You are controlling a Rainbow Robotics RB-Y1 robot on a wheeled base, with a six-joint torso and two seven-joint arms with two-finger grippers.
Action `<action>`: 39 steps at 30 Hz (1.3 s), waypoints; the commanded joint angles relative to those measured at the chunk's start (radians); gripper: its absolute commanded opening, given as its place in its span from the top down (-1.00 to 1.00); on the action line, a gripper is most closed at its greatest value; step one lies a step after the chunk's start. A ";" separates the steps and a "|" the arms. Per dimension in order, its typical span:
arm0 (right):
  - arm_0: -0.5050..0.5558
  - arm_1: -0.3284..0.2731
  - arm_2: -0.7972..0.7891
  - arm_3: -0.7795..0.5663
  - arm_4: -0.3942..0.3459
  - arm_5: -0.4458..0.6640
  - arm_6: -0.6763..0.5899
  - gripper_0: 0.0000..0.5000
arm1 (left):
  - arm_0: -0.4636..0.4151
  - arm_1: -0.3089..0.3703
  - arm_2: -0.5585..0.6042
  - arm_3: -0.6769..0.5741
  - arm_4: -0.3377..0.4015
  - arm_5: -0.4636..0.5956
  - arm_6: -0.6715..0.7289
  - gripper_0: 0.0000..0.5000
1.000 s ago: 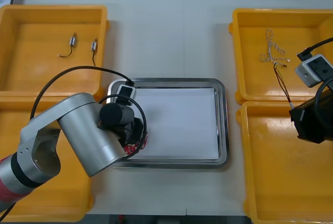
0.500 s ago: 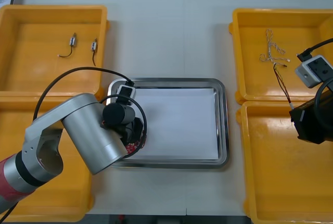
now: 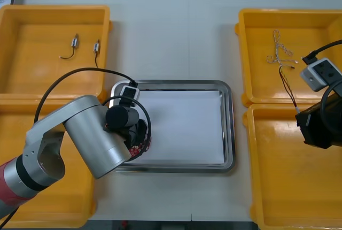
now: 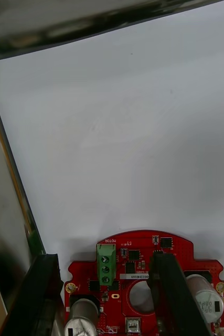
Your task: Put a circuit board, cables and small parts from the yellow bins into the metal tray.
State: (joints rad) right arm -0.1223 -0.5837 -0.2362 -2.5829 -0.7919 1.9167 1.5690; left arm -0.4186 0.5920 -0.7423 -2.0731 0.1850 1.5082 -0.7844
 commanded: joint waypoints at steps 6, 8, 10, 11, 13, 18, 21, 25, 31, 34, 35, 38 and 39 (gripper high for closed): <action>-0.112 -0.054 0.213 -0.016 0.065 0.003 0.002 1.00 | -0.043 -0.023 0.032 -0.121 0.013 0.061 0.090 -1.00; -0.129 -0.054 0.244 -0.014 0.068 0.003 0.000 1.00 | -0.046 -0.023 0.055 -0.142 0.036 0.089 0.086 -1.00; -0.149 -0.054 0.273 -0.014 0.069 0.003 0.000 1.00 | -0.052 -0.023 0.080 -0.163 0.068 0.126 0.083 -1.00; -0.162 -0.054 0.291 -0.014 0.069 0.003 0.002 1.00 | -0.057 -0.023 0.095 -0.179 0.085 0.149 0.082 -1.00; -0.177 -0.054 0.321 -0.014 0.073 0.003 0.006 1.00 | -0.059 -0.021 0.121 -0.203 0.106 0.179 0.080 -1.00; -0.208 -0.054 0.397 -0.014 0.088 0.003 0.013 1.00 | -0.060 -0.001 0.204 -0.271 0.171 0.256 0.060 -1.00; -0.217 -0.056 0.442 -0.014 0.106 0.003 0.023 1.00 | -0.059 0.011 0.268 -0.306 0.221 0.305 0.047 -1.00; -0.229 -0.062 0.492 -0.013 0.123 0.003 0.039 1.00 | -0.059 0.023 0.370 -0.331 0.292 0.376 -0.010 -1.00; -0.261 -0.068 0.581 0.030 0.132 0.003 0.149 1.00 | -0.057 0.035 0.557 -0.352 0.435 0.412 -0.115 -1.00; -0.284 -0.068 0.630 0.069 0.157 0.003 0.227 1.00 | -0.057 0.042 0.626 -0.354 0.499 0.412 -0.130 -1.00; -0.290 -0.067 0.653 0.079 0.172 0.003 0.255 1.00 | -0.057 0.046 0.647 -0.352 0.518 0.412 -0.133 -1.00; -0.307 -0.067 0.713 0.107 0.211 0.003 0.324 1.00 | -0.048 0.058 0.692 -0.352 0.541 0.412 -0.147 -1.00; -0.312 -0.065 0.736 0.119 0.223 0.003 0.350 1.00 | -0.042 0.065 0.709 -0.352 0.544 0.412 -0.170 -1.00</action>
State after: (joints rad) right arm -0.3898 -0.6247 0.4210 -2.4806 -0.6022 1.9169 1.8437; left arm -0.4425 0.6061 -0.0910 -2.3877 0.7071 1.9130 -0.8466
